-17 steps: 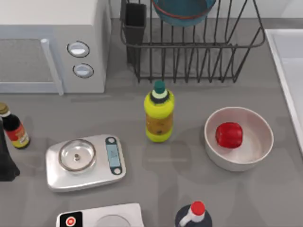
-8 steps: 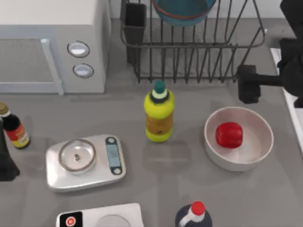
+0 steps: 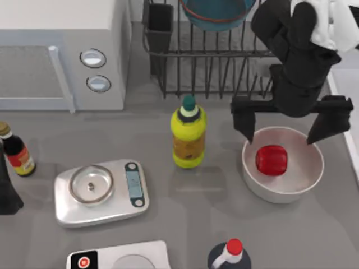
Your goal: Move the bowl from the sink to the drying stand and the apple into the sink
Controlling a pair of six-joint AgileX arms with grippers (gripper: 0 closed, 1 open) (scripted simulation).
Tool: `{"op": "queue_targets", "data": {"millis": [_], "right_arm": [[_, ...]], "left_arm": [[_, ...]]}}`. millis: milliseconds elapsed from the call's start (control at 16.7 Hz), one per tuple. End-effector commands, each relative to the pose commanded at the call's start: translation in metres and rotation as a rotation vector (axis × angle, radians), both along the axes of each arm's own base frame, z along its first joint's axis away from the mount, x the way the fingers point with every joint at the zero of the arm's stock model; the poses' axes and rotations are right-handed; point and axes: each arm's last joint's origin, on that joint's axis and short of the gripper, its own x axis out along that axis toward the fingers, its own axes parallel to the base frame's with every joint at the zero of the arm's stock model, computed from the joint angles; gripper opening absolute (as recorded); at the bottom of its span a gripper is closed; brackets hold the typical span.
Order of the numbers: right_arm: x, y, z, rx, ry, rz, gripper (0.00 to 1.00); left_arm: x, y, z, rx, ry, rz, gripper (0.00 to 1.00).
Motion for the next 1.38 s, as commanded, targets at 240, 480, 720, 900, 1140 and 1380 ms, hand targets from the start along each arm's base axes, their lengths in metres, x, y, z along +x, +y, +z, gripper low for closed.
{"op": "queue_targets", "data": {"millis": [240, 480, 720, 900, 1140, 1380], "right_arm": [[0.001, 0.001, -0.002, -0.004, 0.007, 0.0, 1.0], [0.002, 0.0, -0.018, -0.011, 0.02, -0.005, 1.0], [0.006, 0.002, -0.057, -0.001, -0.001, -0.003, 1.0], [0.006, 0.002, -0.088, 0.007, -0.016, -0.002, 1.0], [0.001, 0.001, -0.11, -0.004, 0.007, 0.0, 1.0], [0.001, 0.001, -0.11, -0.004, 0.007, 0.0, 0.85]], "left_arm": [[0.0, 0.0, 0.0, 0.0, 0.0, 0.0, 1.0], [0.0, 0.0, 0.0, 0.0, 0.0, 0.0, 1.0], [0.0, 0.0, 0.0, 0.0, 0.0, 0.0, 1.0], [0.0, 0.0, 0.0, 0.0, 0.0, 0.0, 1.0], [0.0, 0.0, 0.0, 0.0, 0.0, 0.0, 1.0], [0.0, 0.0, 0.0, 0.0, 0.0, 0.0, 1.0]]}}
